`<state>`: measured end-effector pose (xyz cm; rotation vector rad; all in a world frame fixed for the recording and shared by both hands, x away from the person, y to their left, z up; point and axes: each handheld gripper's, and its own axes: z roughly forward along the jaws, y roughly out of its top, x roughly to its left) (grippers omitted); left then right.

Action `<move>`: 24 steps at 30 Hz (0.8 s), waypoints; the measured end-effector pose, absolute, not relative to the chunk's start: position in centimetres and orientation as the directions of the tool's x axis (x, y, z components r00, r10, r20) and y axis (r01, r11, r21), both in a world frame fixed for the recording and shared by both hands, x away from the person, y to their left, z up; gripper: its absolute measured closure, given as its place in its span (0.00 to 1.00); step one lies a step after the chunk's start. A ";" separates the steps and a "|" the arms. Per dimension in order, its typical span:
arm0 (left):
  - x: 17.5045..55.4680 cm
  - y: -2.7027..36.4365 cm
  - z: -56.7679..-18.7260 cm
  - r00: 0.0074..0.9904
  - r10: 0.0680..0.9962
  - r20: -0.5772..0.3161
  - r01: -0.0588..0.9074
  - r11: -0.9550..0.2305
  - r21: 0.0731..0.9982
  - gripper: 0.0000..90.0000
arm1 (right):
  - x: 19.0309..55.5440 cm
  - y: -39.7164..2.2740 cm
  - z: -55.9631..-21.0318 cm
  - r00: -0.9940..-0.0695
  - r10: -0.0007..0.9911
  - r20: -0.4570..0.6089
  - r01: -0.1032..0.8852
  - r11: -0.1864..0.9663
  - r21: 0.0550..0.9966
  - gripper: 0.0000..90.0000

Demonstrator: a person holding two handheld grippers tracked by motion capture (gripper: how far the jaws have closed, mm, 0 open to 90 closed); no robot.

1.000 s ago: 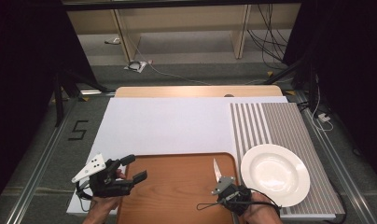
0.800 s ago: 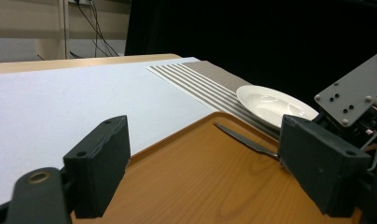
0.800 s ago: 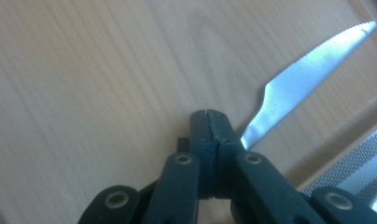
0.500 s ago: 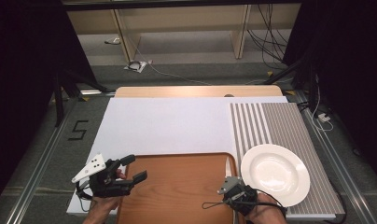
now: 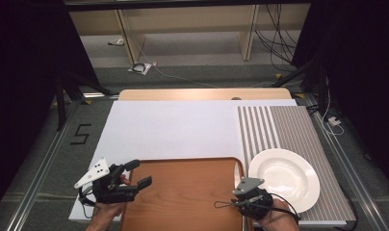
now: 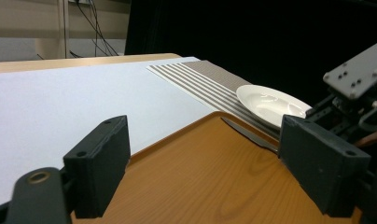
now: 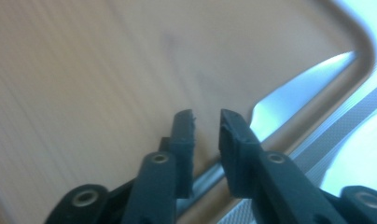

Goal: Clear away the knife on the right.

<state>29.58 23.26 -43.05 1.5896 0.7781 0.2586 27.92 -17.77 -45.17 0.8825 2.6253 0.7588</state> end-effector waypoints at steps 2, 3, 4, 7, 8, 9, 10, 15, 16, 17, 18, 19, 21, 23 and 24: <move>29.6 23.2 -43.1 0.745 0.611 -0.268 0.329 0.013 0.944 0.19 | 28.1 -18.3 -44.6 -0.749 0.660 -0.061 0.488 0.611 0.624 0.75; 29.6 23.2 -43.1 0.745 0.611 -0.267 0.329 0.012 0.944 0.19 | 28.1 -18.5 -44.3 -0.735 0.676 -0.051 0.489 0.581 0.651 0.75; 29.6 23.2 -43.1 0.745 0.611 -0.268 0.331 0.011 0.944 0.19 | 28.1 -18.8 -44.1 -0.730 0.682 -0.039 0.484 0.556 0.676 0.74; 29.6 23.2 -43.1 0.744 0.611 -0.270 0.332 0.012 0.943 0.19 | 28.4 -19.6 -43.7 -0.695 0.719 -0.007 0.490 0.481 0.727 0.67; 29.6 23.2 -43.1 0.744 0.611 -0.269 0.332 0.011 0.943 0.19 | 28.4 -19.8 -43.6 -0.691 0.723 0.006 0.485 0.457 0.745 0.65; 29.6 23.2 -43.1 0.744 0.611 -0.269 0.332 0.011 0.943 0.19 | 28.4 -20.1 -43.4 -0.688 0.726 0.016 0.473 0.431 0.768 0.63; 29.6 23.2 -43.1 0.745 0.611 -0.270 0.332 0.011 0.943 0.19 | 28.4 -20.3 -43.2 -0.687 0.726 0.032 0.464 0.405 0.788 0.58; 29.6 23.2 -43.1 0.746 0.609 -0.269 0.333 0.009 0.943 0.19 | 28.3 -21.0 -42.7 -0.687 0.722 0.084 0.425 0.306 0.852 0.48; 29.7 23.2 -43.1 0.747 0.608 -0.270 0.334 0.008 0.943 0.19 | 28.3 -21.1 -42.6 -0.685 0.723 0.084 0.419 0.297 0.858 0.45; 29.7 23.2 -43.1 0.748 0.606 -0.271 0.335 0.007 0.942 0.19 | 28.3 -21.1 -42.7 -0.685 0.723 0.088 0.414 0.287 0.864 0.43; 29.7 23.2 -43.1 0.749 0.604 -0.272 0.339 0.004 0.941 0.19 | 28.2 -21.1 -42.6 -0.686 0.722 0.088 0.409 0.282 0.868 0.40; 29.7 23.1 -43.1 0.751 0.601 -0.272 0.340 0.001 0.941 0.19 | 28.2 -21.2 -42.6 -0.682 0.726 0.083 0.399 0.275 0.874 0.39; 29.7 23.1 -43.2 0.755 0.597 -0.272 0.342 -0.004 0.940 0.19 | 28.1 -21.2 -42.5 -0.683 0.725 0.090 0.385 0.253 0.888 0.35; 29.7 23.0 -43.2 0.757 0.594 -0.272 0.344 -0.008 0.939 0.19 | 28.0 -21.3 -42.4 -0.678 0.728 0.099 0.375 0.226 0.899 0.33; 29.7 23.0 -43.2 0.757 0.594 -0.271 0.344 -0.009 0.939 0.19 | 28.0 -21.4 -42.3 -0.677 0.729 0.098 0.363 0.216 0.906 0.32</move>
